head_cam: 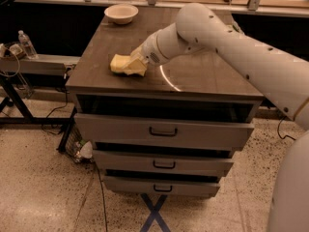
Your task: Pick sponge
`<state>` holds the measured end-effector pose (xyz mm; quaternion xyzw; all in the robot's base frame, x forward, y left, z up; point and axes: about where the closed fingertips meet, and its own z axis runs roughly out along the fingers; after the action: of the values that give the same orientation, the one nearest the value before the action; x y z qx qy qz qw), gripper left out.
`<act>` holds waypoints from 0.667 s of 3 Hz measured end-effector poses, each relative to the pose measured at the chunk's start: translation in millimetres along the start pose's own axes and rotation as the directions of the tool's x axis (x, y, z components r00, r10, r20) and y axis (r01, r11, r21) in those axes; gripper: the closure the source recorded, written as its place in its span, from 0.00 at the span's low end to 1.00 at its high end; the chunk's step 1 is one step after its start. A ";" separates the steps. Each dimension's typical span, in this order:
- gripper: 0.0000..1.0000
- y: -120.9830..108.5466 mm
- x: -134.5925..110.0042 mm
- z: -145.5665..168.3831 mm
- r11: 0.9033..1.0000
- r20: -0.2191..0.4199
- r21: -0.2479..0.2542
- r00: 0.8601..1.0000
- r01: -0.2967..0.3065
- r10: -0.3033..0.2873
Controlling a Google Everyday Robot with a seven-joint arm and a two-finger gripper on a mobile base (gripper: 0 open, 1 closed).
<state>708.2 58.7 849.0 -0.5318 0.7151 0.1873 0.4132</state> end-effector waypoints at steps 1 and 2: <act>1.00 10.1 -46.1 6.3 0.997 0.087 -0.049 0.994 0.065 -0.061; 1.00 7.4 -99.1 12.2 0.987 0.187 -0.059 0.973 0.151 -0.138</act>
Offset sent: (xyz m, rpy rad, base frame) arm 0.0287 0.1117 0.1459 0.2157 -0.2830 0.2714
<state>715.4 130.0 918.9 -0.5776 0.6263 0.2305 0.4700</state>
